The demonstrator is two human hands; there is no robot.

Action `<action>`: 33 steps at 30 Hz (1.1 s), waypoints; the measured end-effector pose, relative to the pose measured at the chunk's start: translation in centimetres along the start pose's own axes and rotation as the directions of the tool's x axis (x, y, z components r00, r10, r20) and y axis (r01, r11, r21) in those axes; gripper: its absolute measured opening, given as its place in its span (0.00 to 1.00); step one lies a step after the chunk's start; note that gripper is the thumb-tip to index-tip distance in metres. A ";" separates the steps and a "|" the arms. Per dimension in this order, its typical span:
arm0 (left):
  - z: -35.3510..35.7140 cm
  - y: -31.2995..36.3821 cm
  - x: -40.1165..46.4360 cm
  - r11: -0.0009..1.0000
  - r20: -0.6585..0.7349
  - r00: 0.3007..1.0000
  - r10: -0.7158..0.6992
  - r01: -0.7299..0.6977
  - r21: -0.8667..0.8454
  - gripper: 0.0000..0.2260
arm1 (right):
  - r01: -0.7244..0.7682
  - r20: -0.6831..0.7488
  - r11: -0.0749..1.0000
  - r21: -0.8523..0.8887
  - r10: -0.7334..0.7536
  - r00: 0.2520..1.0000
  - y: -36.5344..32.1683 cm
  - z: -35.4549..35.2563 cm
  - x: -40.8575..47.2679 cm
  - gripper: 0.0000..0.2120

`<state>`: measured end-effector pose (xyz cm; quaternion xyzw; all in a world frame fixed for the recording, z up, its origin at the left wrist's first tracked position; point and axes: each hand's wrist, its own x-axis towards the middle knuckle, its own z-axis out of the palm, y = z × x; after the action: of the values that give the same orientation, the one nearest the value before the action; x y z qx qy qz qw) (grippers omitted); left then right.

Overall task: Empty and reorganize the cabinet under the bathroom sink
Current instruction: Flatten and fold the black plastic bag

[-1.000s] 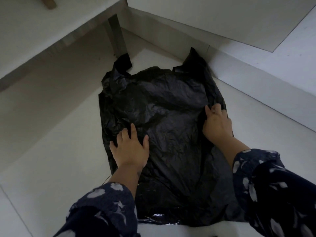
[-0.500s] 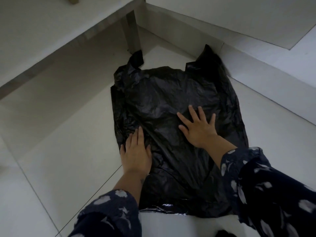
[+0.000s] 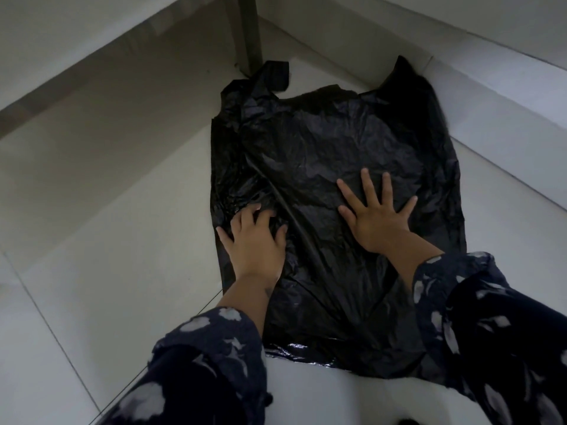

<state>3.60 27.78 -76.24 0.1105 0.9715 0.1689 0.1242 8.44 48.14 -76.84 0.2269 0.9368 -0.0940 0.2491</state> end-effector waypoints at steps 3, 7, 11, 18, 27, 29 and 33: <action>0.1 0.5 0.2 0.998 -0.027 0.999 -0.017 0.015 -0.060 0.12 | -0.004 0.006 1.000 -0.001 0.004 1.000 -0.1 -0.1 -0.1 0.25; 0.2 0.8 0.1 0.997 -0.095 0.995 -0.004 -0.003 -0.071 0.08 | 0.002 0.018 1.000 0.010 -0.002 1.000 -0.1 -0.3 -0.2 0.25; 0.0 1.0 -0.4 0.976 -0.087 0.996 -0.017 -0.002 -0.218 0.06 | 0.003 0.018 1.000 0.015 -0.003 1.000 -0.1 -0.2 -0.2 0.25; -0.5 -1.1 -2.1 0.984 -0.163 0.987 -0.012 -0.017 -0.178 0.13 | 0.000 0.041 1.000 0.010 0.000 0.999 -0.1 -0.2 -0.1 0.26; -0.3 -3.6 -5.1 0.992 -0.257 0.966 -0.009 0.040 0.117 0.17 | 0.021 -0.095 0.999 -0.044 -0.025 0.995 -1.0 0.1 -0.8 0.25; -0.4 -3.3 -4.7 0.978 -0.206 0.975 0.082 -0.039 0.203 0.22 | 0.048 -0.098 0.998 -0.047 -0.052 0.994 -1.2 0.0 -0.9 0.25; -0.7 -2.2 -2.3 0.926 0.010 0.968 0.250 -0.242 0.290 0.26 | 0.068 -0.047 0.996 -0.054 -0.070 0.996 -1.2 0.4 -0.6 0.27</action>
<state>5.18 24.92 -75.92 0.2461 0.9657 0.0412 0.0714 8.52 46.77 -76.78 0.1900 0.9521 -0.0724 0.2284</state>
